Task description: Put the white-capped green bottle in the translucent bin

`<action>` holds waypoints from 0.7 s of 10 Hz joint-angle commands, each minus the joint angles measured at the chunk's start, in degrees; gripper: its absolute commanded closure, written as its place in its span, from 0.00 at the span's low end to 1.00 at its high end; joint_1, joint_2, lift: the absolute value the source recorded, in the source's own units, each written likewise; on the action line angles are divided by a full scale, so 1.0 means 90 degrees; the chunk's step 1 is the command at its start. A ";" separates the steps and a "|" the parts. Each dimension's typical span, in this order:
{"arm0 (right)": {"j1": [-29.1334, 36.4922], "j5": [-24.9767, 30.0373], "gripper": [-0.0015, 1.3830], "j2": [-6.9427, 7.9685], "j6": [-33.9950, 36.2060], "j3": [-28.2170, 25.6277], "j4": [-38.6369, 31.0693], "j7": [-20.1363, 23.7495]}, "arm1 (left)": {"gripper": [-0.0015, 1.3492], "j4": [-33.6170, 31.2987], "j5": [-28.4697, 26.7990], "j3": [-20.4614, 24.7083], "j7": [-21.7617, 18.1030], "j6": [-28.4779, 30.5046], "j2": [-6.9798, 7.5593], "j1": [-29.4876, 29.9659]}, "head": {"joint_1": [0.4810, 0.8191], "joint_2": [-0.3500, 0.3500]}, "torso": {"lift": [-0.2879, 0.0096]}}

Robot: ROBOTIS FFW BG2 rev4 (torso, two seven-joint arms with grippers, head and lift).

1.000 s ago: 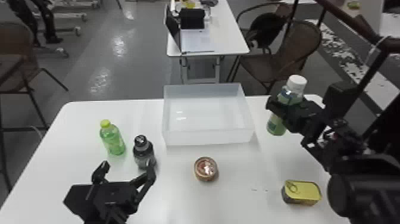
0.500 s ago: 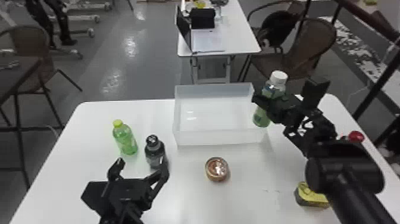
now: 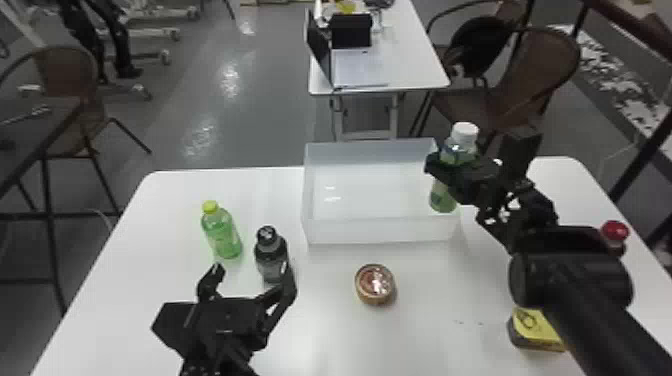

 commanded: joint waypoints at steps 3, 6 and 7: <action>-0.0604 0.0189 0.72 -0.0044 -0.0367 0.0072 0.0900 -0.0103 | 0.08 0.0147 0.0019 0.0129 -0.0228 -0.0118 -0.0088 -0.0084 | 0.63 0.60 | 0.81; -0.1004 0.0033 0.08 -0.0015 -0.0240 0.0218 0.1447 -0.0073 | 0.08 0.0215 0.0038 0.0119 -0.0325 -0.0127 -0.0088 -0.0152 | 0.63 0.59 | 0.81; -0.1043 -0.0085 0.06 -0.0005 -0.0240 0.0218 0.1573 -0.0015 | 0.08 0.0264 0.0038 0.0109 -0.0345 -0.0127 -0.0088 -0.0201 | 0.63 0.59 | 0.81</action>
